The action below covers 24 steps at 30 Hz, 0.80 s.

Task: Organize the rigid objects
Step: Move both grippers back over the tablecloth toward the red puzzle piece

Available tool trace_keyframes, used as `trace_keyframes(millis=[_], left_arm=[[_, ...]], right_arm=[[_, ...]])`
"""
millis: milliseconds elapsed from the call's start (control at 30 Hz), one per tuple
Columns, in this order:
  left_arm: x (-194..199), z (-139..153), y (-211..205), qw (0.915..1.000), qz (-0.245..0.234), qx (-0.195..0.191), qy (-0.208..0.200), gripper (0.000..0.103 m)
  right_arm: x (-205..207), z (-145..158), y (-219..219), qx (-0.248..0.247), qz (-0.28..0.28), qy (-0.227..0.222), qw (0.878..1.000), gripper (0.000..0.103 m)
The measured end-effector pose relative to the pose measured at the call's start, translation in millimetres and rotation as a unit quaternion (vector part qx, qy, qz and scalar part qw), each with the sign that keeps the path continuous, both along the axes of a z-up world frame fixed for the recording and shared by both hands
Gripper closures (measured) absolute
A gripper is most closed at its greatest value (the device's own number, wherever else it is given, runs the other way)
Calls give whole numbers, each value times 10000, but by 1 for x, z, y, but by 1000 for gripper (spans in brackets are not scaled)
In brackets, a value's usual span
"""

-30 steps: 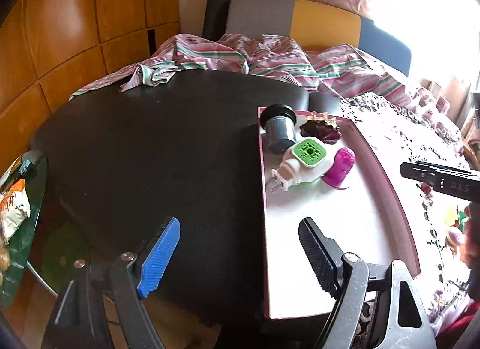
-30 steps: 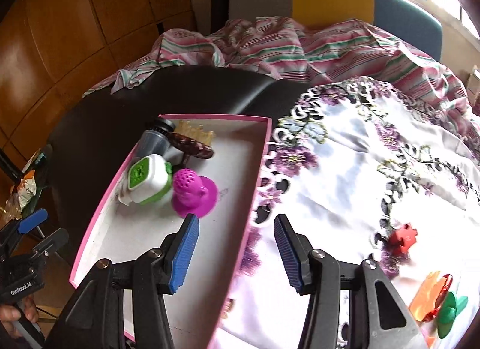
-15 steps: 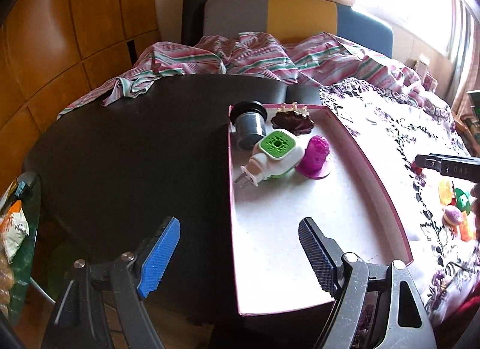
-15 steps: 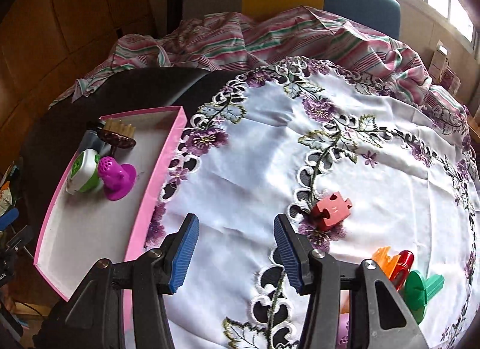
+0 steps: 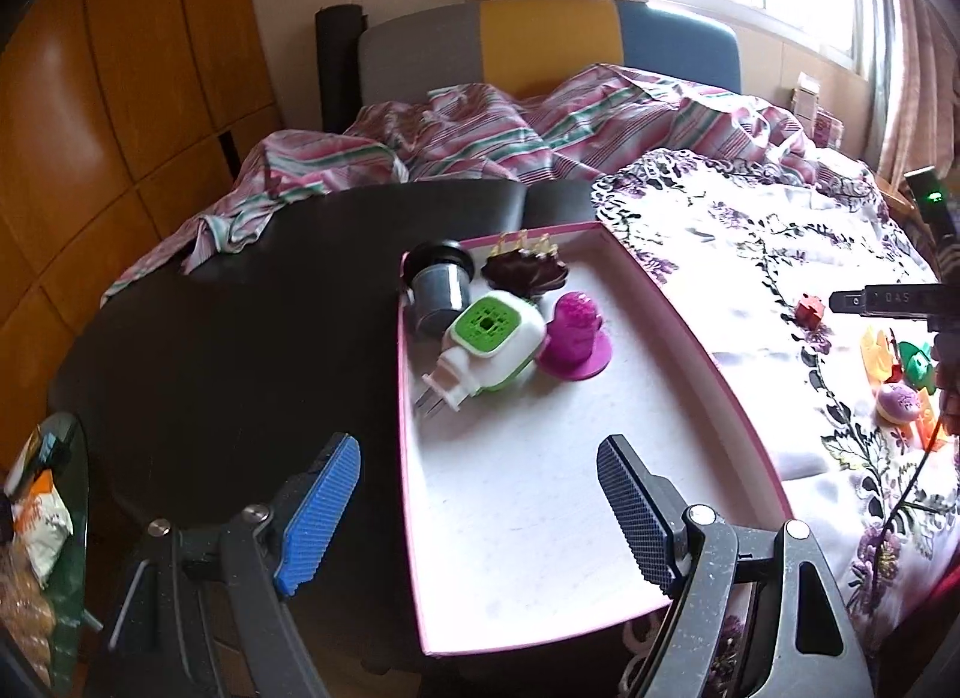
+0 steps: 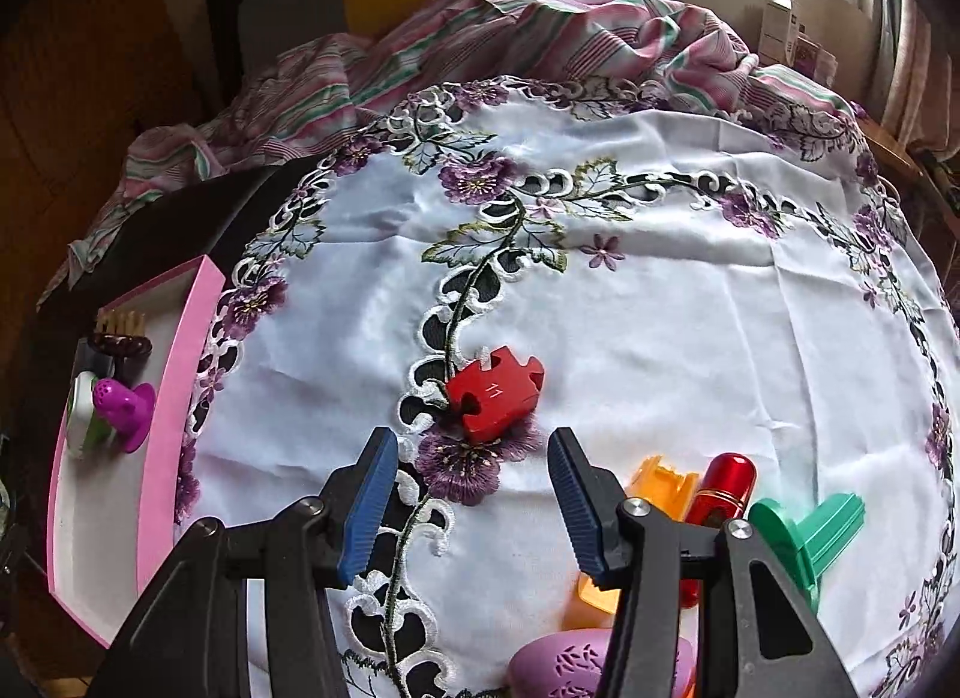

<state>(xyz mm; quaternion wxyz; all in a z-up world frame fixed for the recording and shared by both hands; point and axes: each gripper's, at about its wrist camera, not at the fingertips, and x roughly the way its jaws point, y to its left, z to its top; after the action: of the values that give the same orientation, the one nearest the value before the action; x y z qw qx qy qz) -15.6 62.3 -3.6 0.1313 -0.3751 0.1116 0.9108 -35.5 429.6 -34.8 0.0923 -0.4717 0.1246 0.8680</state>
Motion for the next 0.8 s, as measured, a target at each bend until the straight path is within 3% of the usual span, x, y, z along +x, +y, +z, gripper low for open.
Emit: trace_keyframes(millis=[800], left_arm=[[-2,9,50,9979,-540,-319,175,21]], right_arm=[[2,6,17,-233,-272,51,9993,50]])
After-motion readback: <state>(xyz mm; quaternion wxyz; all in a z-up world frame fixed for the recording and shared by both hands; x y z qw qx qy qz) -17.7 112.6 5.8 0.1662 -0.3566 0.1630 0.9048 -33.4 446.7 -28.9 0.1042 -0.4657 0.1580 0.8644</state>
